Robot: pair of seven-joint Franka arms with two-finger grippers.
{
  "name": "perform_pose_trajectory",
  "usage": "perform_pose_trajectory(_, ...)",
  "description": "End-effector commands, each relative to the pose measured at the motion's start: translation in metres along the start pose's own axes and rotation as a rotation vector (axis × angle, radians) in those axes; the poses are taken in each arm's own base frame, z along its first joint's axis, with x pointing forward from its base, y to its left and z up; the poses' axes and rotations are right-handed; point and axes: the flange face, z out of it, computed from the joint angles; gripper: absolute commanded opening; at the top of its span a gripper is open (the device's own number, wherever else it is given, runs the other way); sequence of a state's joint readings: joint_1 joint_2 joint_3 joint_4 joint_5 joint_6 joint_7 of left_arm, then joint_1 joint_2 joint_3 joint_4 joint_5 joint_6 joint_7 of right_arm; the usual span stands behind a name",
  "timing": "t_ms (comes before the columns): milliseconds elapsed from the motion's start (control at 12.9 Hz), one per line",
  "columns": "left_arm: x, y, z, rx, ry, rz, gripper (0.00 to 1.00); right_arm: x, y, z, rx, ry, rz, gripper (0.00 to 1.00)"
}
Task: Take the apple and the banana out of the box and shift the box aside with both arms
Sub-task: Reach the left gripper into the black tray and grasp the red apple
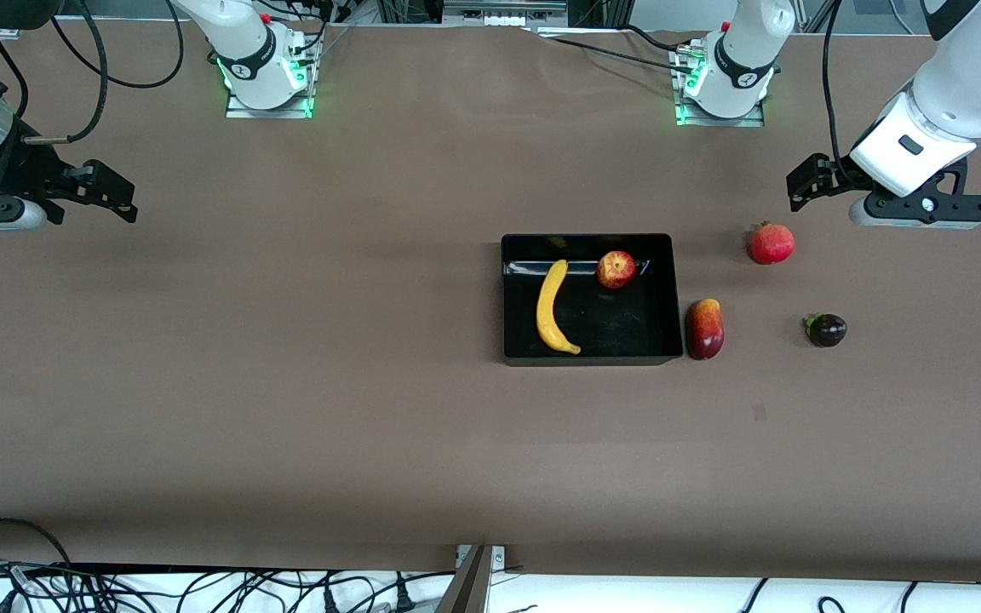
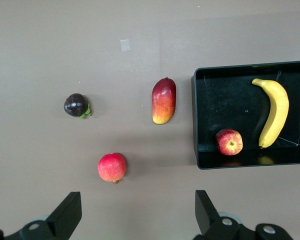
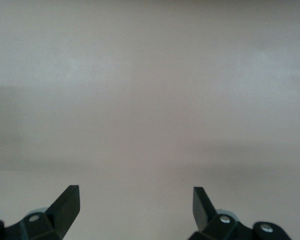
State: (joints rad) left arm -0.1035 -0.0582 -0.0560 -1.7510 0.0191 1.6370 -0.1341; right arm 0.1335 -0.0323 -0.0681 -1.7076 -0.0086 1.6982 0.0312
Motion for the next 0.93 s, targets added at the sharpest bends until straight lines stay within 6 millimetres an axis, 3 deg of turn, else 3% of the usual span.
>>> perform_pose_trajectory(0, 0.003, 0.0, -0.007, -0.01, -0.007, -0.006, 1.0, 0.0, 0.003, -0.004, 0.002, -0.005, -0.004, 1.0)
perform_pose_trajectory(232, 0.002, 0.002, -0.008, -0.01, -0.016, -0.015, 1.0, 0.0, 0.003, -0.003, 0.002, -0.006, -0.004, 1.0)
perform_pose_trajectory(619, 0.01, 0.005, 0.015, -0.029, -0.13, -0.008, 1.0, 0.0, 0.003, -0.004, 0.002, -0.005, -0.004, 1.0)
perform_pose_trajectory(774, 0.013, 0.015, 0.021, -0.062, -0.15, 0.008, 1.0, 0.0, 0.003, -0.004, 0.002, -0.005, -0.004, 1.0)
perform_pose_trajectory(851, 0.011, 0.034, 0.032, -0.055, -0.18, 0.03, 1.0, 0.0, 0.003, -0.004, 0.002, -0.005, -0.004, 1.0)
